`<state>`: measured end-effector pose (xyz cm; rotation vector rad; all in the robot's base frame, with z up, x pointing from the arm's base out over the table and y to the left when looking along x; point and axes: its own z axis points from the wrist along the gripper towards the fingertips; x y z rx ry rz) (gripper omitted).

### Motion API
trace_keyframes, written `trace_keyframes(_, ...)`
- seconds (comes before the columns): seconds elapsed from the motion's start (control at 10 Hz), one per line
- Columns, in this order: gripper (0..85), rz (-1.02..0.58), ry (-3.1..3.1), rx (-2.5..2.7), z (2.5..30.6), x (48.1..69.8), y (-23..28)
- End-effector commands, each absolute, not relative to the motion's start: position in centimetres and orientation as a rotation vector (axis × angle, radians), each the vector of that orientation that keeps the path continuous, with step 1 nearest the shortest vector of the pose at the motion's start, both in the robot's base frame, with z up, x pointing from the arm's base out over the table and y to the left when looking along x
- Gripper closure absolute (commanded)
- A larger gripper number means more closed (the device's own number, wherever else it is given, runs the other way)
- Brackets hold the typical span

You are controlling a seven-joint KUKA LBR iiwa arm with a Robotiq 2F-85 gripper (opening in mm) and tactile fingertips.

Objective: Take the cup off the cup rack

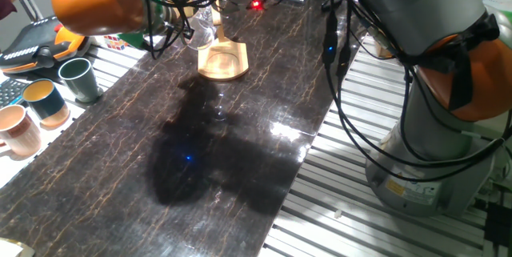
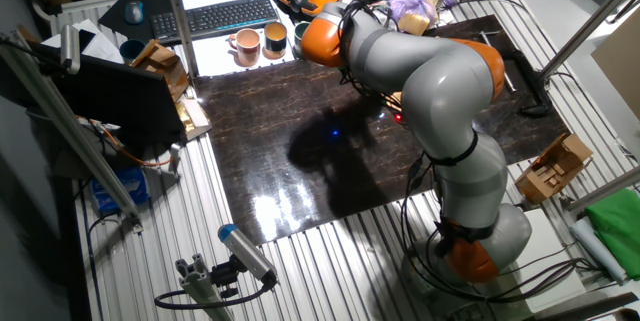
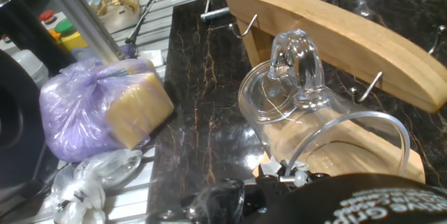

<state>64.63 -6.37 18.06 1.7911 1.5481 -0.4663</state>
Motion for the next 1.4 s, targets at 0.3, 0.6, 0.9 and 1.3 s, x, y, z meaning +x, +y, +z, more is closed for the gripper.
trace_keyframes(0.3, 84.0, -0.470, 1.559, 1.788, 18.2, 65.0, -5.9)
trace_keyframes(0.6, 84.0, -0.474, 1.576, 1.775, 18.2, 65.2, -5.7)
trace_keyframes(0.9, 84.0, -0.478, 1.586, 1.765, 18.4, 65.3, -5.2)
trace_keyframes(1.3, 84.0, -0.458, 1.613, 1.759, 18.2, 65.4, -4.3)
